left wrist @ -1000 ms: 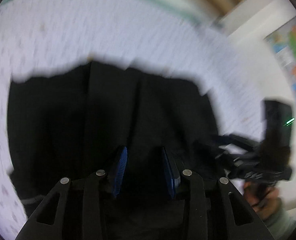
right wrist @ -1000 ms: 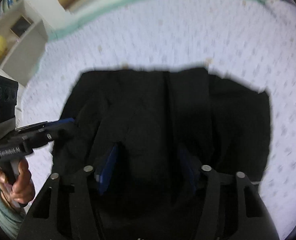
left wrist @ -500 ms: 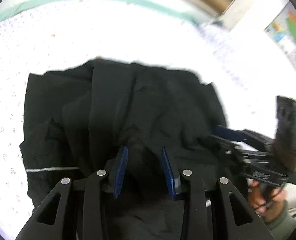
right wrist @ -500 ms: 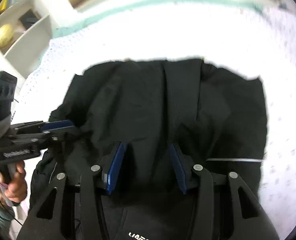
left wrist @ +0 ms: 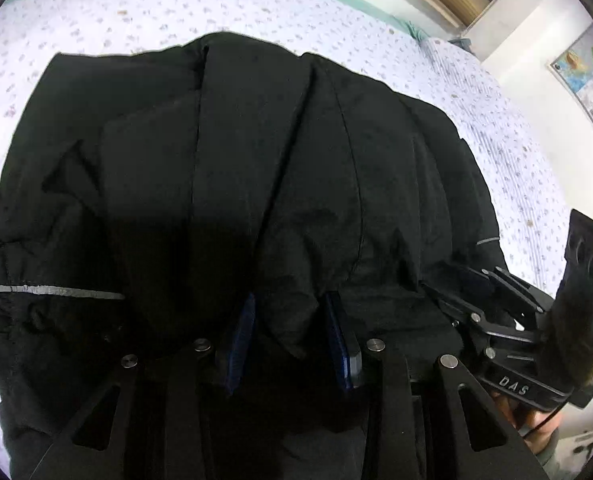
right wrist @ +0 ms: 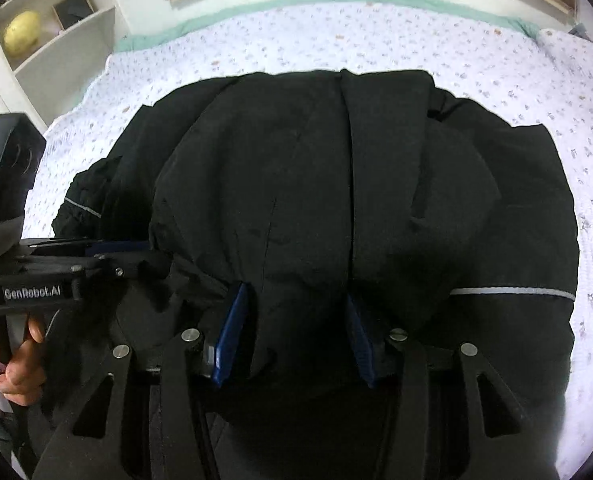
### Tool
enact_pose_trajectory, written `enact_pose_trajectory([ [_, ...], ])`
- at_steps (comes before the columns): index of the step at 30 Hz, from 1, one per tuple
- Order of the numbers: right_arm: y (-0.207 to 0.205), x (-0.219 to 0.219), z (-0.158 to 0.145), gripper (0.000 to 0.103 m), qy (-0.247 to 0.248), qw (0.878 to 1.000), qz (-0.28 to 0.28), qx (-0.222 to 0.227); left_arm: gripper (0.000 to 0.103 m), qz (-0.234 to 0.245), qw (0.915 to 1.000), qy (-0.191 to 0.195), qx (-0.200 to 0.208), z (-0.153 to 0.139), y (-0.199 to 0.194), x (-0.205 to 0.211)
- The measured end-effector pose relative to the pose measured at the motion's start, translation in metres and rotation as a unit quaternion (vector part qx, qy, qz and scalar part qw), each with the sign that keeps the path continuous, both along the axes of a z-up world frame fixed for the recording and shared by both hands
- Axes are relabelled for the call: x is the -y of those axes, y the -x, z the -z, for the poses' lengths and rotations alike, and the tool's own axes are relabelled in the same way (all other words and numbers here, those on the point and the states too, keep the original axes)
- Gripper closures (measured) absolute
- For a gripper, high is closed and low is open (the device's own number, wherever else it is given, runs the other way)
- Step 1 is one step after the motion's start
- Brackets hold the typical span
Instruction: Fold large clothes
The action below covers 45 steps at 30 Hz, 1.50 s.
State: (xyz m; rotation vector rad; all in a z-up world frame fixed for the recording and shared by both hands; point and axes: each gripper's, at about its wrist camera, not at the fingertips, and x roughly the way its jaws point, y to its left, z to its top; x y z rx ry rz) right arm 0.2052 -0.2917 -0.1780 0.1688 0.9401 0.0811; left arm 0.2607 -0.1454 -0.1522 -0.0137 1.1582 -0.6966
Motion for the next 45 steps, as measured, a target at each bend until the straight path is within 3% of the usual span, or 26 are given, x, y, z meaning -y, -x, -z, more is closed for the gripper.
enact_pose_trajectory([
  [4,0.021,-0.001,-0.01,0.051,-0.004,1.0,0.008,0.029,0.066,0.017,0.998,-0.006,0.061,-0.026,0.031,-0.003],
  [10,0.105,-0.004,-0.072,0.051,0.006,0.997,0.031,0.077,0.066,0.043,0.9892,0.057,0.128,-0.101,0.108,-0.051],
  [13,0.155,-0.015,-0.094,0.051,0.014,0.996,0.044,0.08,0.056,0.043,0.9868,0.04,0.151,-0.116,0.156,-0.086],
  [16,0.212,-0.016,-0.1,0.047,0.014,0.995,0.063,0.071,0.052,0.035,0.9857,0.017,0.164,-0.117,0.197,-0.13],
  [20,0.29,0.007,-0.098,0.028,0.019,0.99,0.122,0.068,0.05,-0.002,0.9893,-0.003,0.146,-0.097,0.224,-0.187],
  [25,0.33,0.033,-0.061,0.027,-0.005,0.986,0.166,0.025,0.05,-0.08,0.9923,0.032,0.089,-0.053,0.233,-0.255],
  [29,0.341,0.046,-0.029,0.031,-0.004,0.982,0.187,-0.017,0.05,-0.132,0.988,0.026,0.076,-0.03,0.231,-0.29],
  [31,0.343,0.049,-0.022,0.037,-0.004,0.983,0.183,-0.021,0.05,-0.135,0.9881,0.026,0.07,-0.025,0.227,-0.299],
  [34,0.345,0.054,-0.019,0.037,0.009,0.981,0.194,-0.015,0.05,-0.137,0.9887,0.019,0.059,-0.014,0.211,-0.301],
  [37,0.341,0.068,-0.008,0.037,-0.009,0.977,0.21,-0.033,0.05,-0.113,0.9925,0.044,0.015,0.003,0.198,-0.291],
  [41,0.334,0.071,0.013,0.039,-0.013,0.977,0.205,-0.062,0.05,-0.103,0.9943,0.01,0.027,0.012,0.196,-0.275],
  [42,0.335,0.07,0.015,0.048,-0.017,0.978,0.197,-0.064,0.05,-0.095,0.995,0.013,0.026,0.01,0.197,-0.272],
  [43,0.335,0.067,0.014,0.054,-0.021,0.98,0.186,-0.064,0.05,-0.077,0.9962,0.033,0.02,0.005,0.2,-0.27],
  [45,0.337,0.059,0.005,0.055,-0.038,0.985,0.158,-0.059,0.05,-0.04,0.9941,0.1,0.006,-0.009,0.207,-0.268],
])
